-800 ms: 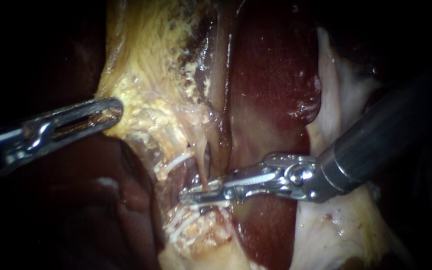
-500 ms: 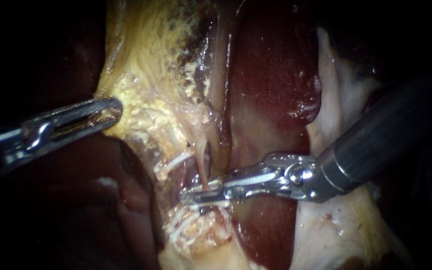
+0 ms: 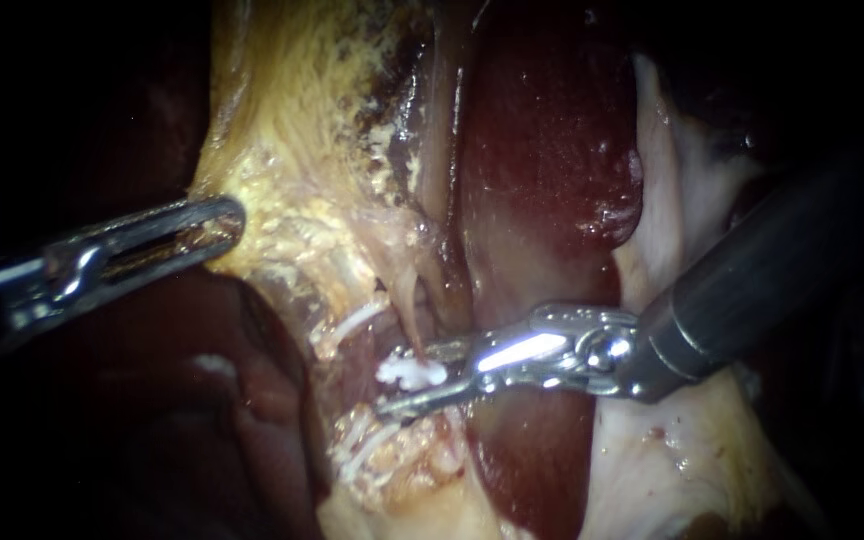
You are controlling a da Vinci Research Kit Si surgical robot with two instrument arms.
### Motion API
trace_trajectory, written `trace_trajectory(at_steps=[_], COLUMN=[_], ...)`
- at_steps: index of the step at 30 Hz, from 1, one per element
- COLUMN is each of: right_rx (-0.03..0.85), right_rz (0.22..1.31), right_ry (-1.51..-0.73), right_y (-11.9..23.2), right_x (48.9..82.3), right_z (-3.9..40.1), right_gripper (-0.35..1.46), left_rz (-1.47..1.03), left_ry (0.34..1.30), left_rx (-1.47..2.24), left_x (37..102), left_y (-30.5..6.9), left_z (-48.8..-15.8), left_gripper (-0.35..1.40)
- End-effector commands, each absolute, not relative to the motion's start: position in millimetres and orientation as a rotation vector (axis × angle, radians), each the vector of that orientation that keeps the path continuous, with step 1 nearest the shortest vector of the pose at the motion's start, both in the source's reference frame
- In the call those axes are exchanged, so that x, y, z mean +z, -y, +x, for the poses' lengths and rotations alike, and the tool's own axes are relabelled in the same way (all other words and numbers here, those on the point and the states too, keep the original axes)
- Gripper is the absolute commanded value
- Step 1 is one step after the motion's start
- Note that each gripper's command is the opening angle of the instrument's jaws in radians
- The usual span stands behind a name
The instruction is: Going back second clip right tube
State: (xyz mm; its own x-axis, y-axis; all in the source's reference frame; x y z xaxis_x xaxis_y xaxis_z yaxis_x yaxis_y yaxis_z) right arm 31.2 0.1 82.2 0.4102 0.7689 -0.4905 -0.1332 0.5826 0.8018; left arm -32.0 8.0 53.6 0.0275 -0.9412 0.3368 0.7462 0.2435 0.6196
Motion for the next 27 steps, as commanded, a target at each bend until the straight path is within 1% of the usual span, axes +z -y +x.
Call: trace_trajectory(at_steps=[1, 5, 8, 11, 14, 19, 20, 23, 27], right_rx=[0.641, 0.637, 0.599, 0.583, 0.568, 0.519, 0.517, 0.473, 0.408], right_rz=[0.756, 0.778, 0.833, 0.824, 0.763, 0.662, 0.656, 0.63, 0.598], right_ry=[-0.997, -1.038, -1.049, -1.055, -1.07, -1.095, -1.095, -1.108, -1.135], right_y=[0.1, 1.1, 1.9, 1.9, 1.3, -0.4, -0.7, -1.4, -2.1], right_x=[81.8, 80.2, 79.0, 78.8, 79.6, 81.4, 81.6, 81.4, 79.8], right_z=[31.3, 31.6, 32.1, 32.5, 32.1, 30.0, 29.6, 28.2, 26.5], right_gripper=[0.6, 0.6, 0.6, 0.6, 0.6, 0.6, 0.6, 0.6, 0.6], left_rz=[0.304, 0.304, 0.304, 0.304, 0.304, 0.304, 0.304, 0.304, 0.304], left_ry=[0.791, 0.792, 0.792, 0.792, 0.792, 0.791, 0.791, 0.792, 0.792], left_rx=[-1.334, -1.334, -1.334, -1.333, -1.334, -1.334, -1.334, -1.333, -1.333], left_x=[53.6, 53.6, 53.6, 53.6, 53.6, 53.5, 53.5, 53.5, 53.4], left_y=[-8.0, -8.0, -7.9, -7.9, -7.9, -7.9, -7.9, -7.9, -7.8], left_z=[-32.0, -32.0, -32.0, -31.9, -31.9, -31.9, -31.9, -31.8, -31.6], left_gripper=[-0.35, -0.35, -0.35, -0.35, -0.35, -0.35, -0.35, -0.35, -0.35])
